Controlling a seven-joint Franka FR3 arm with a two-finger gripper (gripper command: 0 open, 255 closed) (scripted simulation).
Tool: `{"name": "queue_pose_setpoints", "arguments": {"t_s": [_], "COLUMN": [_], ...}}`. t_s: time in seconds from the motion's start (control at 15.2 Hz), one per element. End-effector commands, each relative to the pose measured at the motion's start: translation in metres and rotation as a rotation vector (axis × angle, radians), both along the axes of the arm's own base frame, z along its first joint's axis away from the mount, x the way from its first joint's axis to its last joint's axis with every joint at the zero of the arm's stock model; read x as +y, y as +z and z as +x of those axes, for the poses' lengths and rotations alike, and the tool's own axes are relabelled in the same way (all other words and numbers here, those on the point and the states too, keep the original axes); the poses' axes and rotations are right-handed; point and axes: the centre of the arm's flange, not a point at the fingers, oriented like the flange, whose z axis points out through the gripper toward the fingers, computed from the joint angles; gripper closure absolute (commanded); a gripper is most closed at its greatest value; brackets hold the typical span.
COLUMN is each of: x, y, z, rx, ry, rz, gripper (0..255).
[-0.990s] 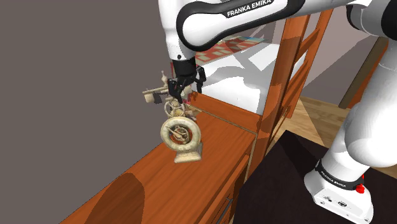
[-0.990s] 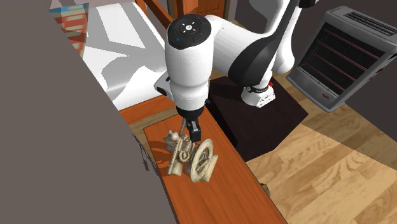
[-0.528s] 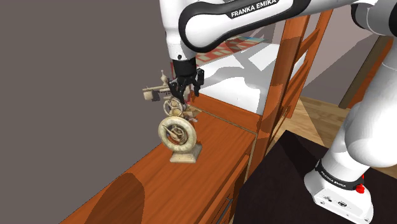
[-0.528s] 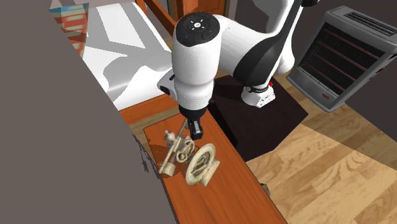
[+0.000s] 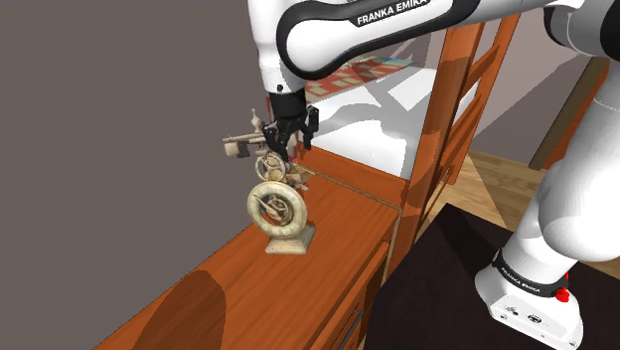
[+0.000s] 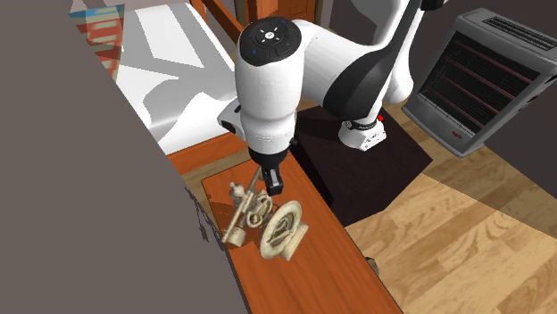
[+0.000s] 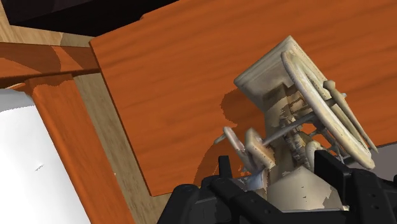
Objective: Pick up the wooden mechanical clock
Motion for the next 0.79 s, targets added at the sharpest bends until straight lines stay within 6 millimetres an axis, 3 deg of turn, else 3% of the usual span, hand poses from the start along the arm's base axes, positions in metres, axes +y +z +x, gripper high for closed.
{"name": "queue_pose_setpoints", "arguments": {"t_s": [0.0,0.73], "x": [-0.001,-0.001], "y": [-0.01,0.048], "z": [0.002,0.002], "rx": [0.041,0.041], "ry": [0.0,0.0], "rz": [-0.013,-0.013], "gripper": [255,255]}}
